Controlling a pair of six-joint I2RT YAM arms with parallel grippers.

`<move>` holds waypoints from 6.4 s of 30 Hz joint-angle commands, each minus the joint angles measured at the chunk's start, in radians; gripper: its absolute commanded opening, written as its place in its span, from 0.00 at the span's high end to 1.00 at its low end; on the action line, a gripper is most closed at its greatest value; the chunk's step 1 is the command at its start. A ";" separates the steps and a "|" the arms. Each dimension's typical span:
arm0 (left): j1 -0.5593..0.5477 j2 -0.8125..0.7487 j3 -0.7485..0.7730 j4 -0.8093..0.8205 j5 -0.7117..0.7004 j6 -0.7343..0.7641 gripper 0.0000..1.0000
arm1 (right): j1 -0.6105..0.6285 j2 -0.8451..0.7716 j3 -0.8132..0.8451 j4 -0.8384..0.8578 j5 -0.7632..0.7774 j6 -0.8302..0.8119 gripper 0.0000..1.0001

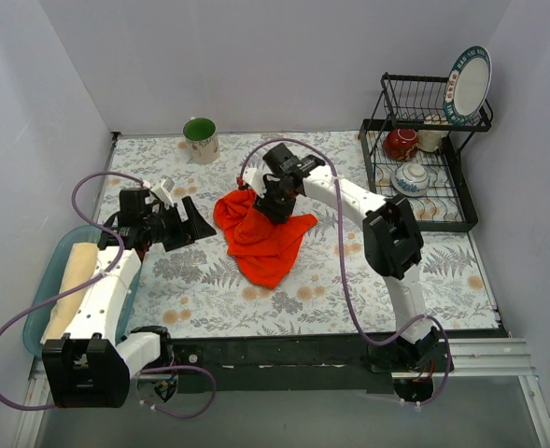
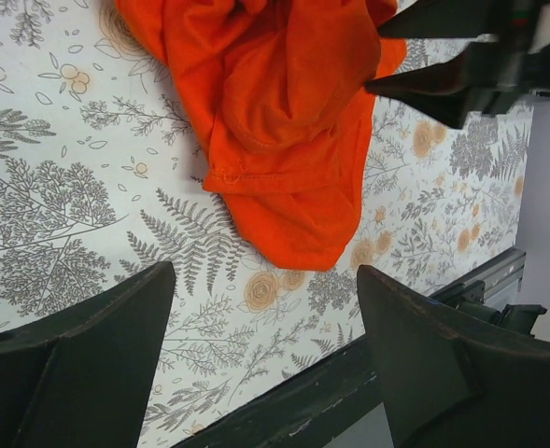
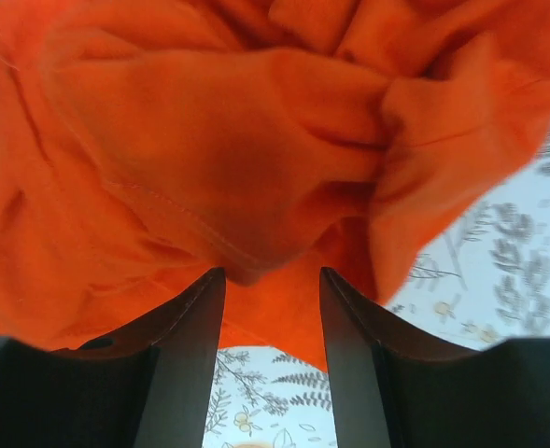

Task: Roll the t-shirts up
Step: Flatten out the T-shirt at the center of the board.

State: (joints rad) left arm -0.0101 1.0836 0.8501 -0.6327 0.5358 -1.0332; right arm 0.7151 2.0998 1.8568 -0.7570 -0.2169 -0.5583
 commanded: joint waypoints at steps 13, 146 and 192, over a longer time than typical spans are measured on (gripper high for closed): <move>0.127 -0.077 -0.006 0.018 0.044 -0.021 0.21 | 0.015 0.126 0.136 -0.022 -0.038 0.021 0.49; -0.064 0.141 0.248 -0.096 -0.099 0.542 0.12 | 0.001 -0.413 -0.671 0.222 -0.110 -0.517 0.52; -0.041 0.180 0.204 -0.071 -0.033 0.527 0.12 | -0.094 -0.337 -0.484 -0.083 -0.165 -0.560 0.60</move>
State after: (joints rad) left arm -0.0544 1.2755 1.0721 -0.7090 0.4755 -0.5137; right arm 0.6464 1.8786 1.4158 -0.7029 -0.3180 -1.0019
